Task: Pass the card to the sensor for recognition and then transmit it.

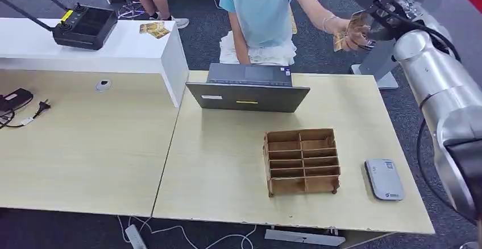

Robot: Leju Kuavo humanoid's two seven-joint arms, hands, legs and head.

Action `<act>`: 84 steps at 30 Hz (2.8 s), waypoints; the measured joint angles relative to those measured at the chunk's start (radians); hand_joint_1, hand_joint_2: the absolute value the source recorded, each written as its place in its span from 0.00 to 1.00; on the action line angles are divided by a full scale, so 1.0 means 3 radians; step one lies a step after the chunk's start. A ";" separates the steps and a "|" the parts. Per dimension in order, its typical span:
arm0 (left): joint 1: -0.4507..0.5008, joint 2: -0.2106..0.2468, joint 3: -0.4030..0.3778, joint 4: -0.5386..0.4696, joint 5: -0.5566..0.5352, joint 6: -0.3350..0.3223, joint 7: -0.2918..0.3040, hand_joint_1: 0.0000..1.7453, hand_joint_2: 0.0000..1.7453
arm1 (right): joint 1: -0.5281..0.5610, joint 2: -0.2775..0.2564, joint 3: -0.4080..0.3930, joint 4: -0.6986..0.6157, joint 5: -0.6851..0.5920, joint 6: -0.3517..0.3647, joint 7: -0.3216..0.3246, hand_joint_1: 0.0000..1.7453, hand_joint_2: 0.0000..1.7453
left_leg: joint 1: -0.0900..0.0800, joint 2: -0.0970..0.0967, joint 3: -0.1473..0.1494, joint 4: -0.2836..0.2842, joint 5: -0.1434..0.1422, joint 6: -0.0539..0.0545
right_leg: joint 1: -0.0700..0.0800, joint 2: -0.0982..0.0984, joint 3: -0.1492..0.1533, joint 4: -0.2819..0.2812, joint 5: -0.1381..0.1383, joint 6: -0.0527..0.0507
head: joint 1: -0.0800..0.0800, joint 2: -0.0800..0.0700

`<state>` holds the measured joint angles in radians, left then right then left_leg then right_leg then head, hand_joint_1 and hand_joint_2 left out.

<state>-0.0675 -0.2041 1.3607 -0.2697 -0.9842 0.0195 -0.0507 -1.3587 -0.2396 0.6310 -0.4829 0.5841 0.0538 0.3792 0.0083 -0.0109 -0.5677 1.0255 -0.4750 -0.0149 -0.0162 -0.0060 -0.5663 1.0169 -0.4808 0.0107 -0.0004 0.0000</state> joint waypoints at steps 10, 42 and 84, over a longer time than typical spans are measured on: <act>0.0002 -0.0001 0.0000 0.0001 0.0051 0.0003 0.0000 0.00 0.00 | 0.0025 -0.0027 -0.0108 -0.0094 -0.0020 -0.0016 -0.0197 0.00 1.00 | 0.0000 0.0000 0.0000 0.0000 0.0000 0.0000 | 0.0000 0.0000 -0.0001 0.0000 0.0000 0.0000 | 0.0000 0.0000; 0.0039 -0.0075 0.0098 0.0001 0.0301 0.0050 -0.0107 0.00 0.00 | 0.2595 -0.0947 -0.1977 -0.2795 -0.2770 0.0579 -0.1689 0.00 1.00 | -0.0001 -0.0004 -0.0009 0.0001 -0.0004 0.0004 | 0.0000 -0.0005 -0.0007 -0.0004 -0.0001 0.0001 | -0.0001 0.0000; 0.0028 -0.0108 0.0204 0.0001 0.0398 -0.0004 -0.0123 0.00 0.00 | 0.4021 -0.1415 -0.2486 -0.3666 -0.3885 0.1420 -0.1662 0.00 1.00 | -0.0001 -0.0003 -0.0015 0.0001 -0.0005 0.0006 | -0.0001 -0.0006 -0.0008 -0.0005 -0.0001 0.0002 | -0.0001 0.0000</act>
<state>-0.0593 -0.2365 1.4218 -0.2693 -0.8648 0.0183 -0.0877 -0.1522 -0.6641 -0.1148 -1.5827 -0.5814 0.4799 -0.1194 0.0081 -0.0118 -0.5721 1.0257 -0.4764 -0.0130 -0.0164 -0.0077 -0.5686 1.0155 -0.4811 0.0112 -0.0008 0.0000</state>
